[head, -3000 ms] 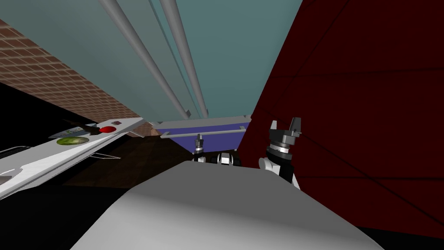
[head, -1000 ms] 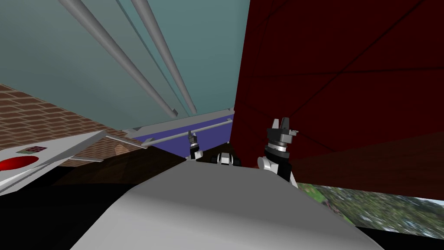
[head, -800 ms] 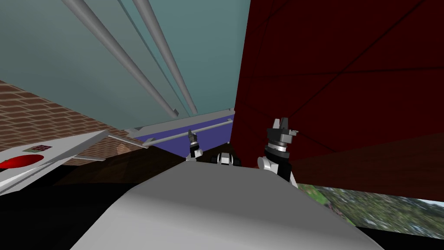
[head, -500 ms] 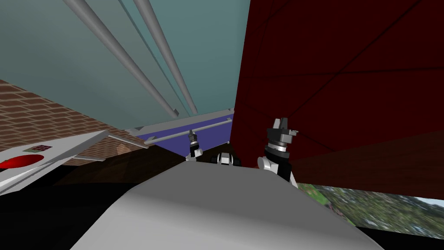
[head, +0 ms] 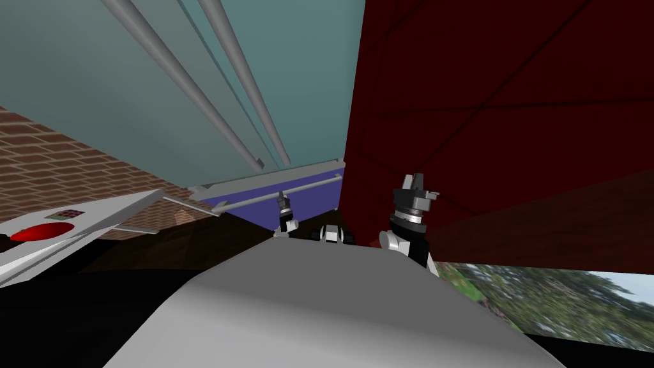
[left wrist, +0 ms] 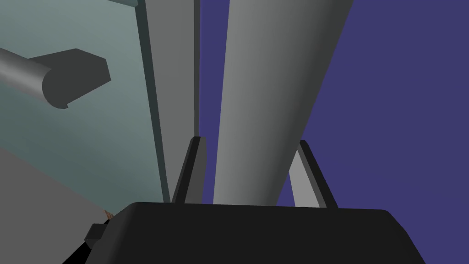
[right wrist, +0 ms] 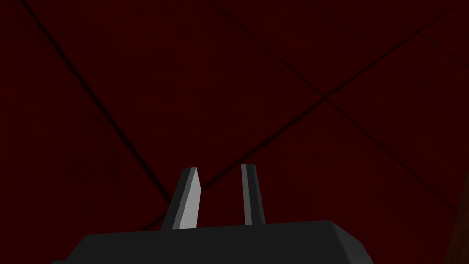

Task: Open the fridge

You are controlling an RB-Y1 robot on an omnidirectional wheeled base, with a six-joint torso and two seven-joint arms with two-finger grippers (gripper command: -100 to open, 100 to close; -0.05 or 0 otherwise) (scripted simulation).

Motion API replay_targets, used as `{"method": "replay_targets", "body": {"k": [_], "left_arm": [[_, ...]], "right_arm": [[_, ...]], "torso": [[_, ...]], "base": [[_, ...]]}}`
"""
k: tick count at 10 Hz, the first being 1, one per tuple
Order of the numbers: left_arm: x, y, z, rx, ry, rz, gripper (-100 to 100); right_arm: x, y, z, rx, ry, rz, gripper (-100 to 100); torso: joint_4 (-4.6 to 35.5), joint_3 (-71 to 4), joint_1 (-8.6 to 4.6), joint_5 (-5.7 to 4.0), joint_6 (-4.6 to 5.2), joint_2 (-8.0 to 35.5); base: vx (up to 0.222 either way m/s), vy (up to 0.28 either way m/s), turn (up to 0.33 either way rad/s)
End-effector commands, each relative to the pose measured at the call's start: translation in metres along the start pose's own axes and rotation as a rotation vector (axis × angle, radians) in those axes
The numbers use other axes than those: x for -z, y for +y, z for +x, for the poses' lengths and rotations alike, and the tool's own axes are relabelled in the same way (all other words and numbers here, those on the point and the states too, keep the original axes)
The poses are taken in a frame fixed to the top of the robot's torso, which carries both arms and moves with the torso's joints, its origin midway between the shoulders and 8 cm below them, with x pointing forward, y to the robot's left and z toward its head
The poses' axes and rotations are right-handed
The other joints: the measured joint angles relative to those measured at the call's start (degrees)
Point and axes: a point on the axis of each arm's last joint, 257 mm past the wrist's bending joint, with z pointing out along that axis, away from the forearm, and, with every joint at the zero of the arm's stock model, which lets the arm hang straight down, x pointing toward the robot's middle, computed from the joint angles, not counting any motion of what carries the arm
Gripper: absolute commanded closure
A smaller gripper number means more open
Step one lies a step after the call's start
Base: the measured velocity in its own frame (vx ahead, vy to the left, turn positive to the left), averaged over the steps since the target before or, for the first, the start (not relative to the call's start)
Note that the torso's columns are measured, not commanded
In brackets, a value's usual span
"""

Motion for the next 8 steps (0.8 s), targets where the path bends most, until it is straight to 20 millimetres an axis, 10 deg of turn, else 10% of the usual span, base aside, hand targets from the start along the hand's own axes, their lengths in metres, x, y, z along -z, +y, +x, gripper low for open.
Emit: {"method": "replay_targets", "body": {"k": [1, 8], "left_arm": [[-0.009, 0.003, 0.005, 0.006, 0.008, -0.016, 100], [-0.012, 0.002, 0.012, 0.014, 0.021, -0.017, 100]], "right_arm": [[0.000, 0.000, 0.000, 0.000, 0.000, 0.000, 0], [-0.003, -0.003, 0.010, -0.012, 0.018, 0.003, 0]], "torso": [[0.05, -0.03, 0.01, -0.05, 0.00, -0.04], [0.02, 0.76, -0.37, -0.16, 0.41, 0.83]], "base": [[-0.164, -0.076, 0.038], [-0.130, -0.059, 0.036]]}}
